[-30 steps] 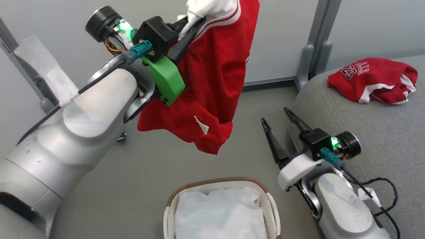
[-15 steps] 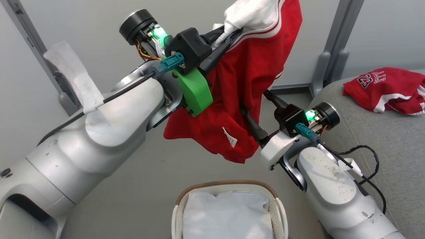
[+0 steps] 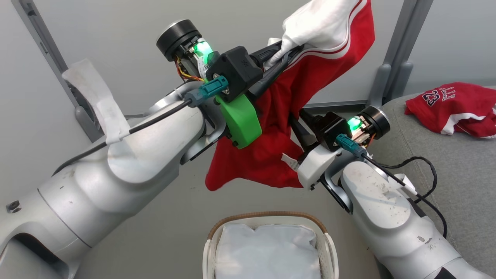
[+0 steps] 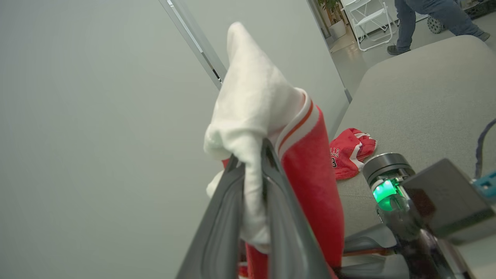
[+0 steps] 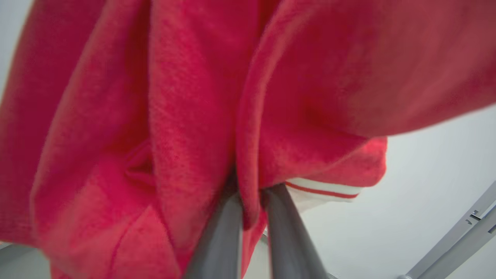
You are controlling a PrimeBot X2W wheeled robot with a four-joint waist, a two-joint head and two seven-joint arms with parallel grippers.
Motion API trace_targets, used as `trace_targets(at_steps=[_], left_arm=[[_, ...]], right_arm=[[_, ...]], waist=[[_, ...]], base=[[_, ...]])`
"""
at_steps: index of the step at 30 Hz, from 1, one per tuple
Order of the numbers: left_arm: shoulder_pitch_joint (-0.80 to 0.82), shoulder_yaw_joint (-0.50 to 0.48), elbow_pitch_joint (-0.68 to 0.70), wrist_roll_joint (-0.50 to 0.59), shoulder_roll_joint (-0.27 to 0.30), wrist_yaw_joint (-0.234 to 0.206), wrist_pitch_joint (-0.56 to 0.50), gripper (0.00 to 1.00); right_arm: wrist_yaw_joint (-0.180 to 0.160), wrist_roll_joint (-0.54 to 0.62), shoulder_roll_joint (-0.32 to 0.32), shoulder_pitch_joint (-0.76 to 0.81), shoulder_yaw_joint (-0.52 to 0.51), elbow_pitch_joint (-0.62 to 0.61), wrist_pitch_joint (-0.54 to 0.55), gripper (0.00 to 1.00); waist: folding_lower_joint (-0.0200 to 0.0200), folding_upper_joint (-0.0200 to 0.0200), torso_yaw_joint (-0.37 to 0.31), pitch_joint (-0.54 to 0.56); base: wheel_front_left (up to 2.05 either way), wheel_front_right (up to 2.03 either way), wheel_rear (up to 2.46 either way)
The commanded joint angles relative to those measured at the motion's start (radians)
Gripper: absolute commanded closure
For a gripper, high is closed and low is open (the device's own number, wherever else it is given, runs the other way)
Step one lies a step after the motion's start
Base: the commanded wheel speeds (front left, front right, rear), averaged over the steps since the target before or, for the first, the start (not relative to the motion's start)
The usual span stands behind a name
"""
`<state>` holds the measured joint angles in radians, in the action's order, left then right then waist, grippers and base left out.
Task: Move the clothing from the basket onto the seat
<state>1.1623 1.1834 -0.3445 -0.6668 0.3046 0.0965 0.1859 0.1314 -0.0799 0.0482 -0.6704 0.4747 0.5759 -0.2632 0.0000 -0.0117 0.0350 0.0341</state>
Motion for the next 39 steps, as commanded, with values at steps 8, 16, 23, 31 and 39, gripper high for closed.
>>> trace_targets(at_steps=[8, 16, 23, 31, 39], left_arm=[[-0.075, -0.026, -0.032, -0.062, 0.03, -0.023, 0.006, 0.94], [-0.18, -0.046, -0.084, -0.125, 0.054, -0.033, 0.039, 0.0], [-0.285, -0.065, -0.125, -0.143, 0.06, -0.039, 0.071, 0.0], [-0.44, -0.145, -0.082, -0.076, 0.033, -0.054, 0.078, 0.0], [-0.613, -0.256, -0.052, 0.031, -0.005, -0.031, 0.078, 0.0]], right_arm=[[-0.001, 0.005, 0.004, 0.009, -0.008, -0.01, -0.002, 1.0], [-0.001, 0.029, 0.004, 0.027, -0.08, -0.013, -0.002, 1.0], [-0.001, 0.056, 0.004, 0.042, -0.161, -0.027, -0.002, 1.0], [-0.001, 0.085, 0.007, 0.076, -0.239, -0.051, -0.002, 1.0], [-0.001, 0.095, 0.017, 0.112, -0.278, -0.065, -0.002, 1.0]], waist=[[0.0, 0.0117, -0.001, -0.011], [0.0, 0.0117, -0.006, -0.024], [0.0, 0.0117, -0.009, -0.033], [0.0, 0.0117, -0.014, -0.042], [0.0, 0.0117, -0.024, -0.047]], base=[[0.0, 0.0, 0.0], [0.0, 0.0, 0.0], [0.0, 0.0, 0.0], [0.0, 0.0, 0.0], [0.0, 0.0, 0.0]])
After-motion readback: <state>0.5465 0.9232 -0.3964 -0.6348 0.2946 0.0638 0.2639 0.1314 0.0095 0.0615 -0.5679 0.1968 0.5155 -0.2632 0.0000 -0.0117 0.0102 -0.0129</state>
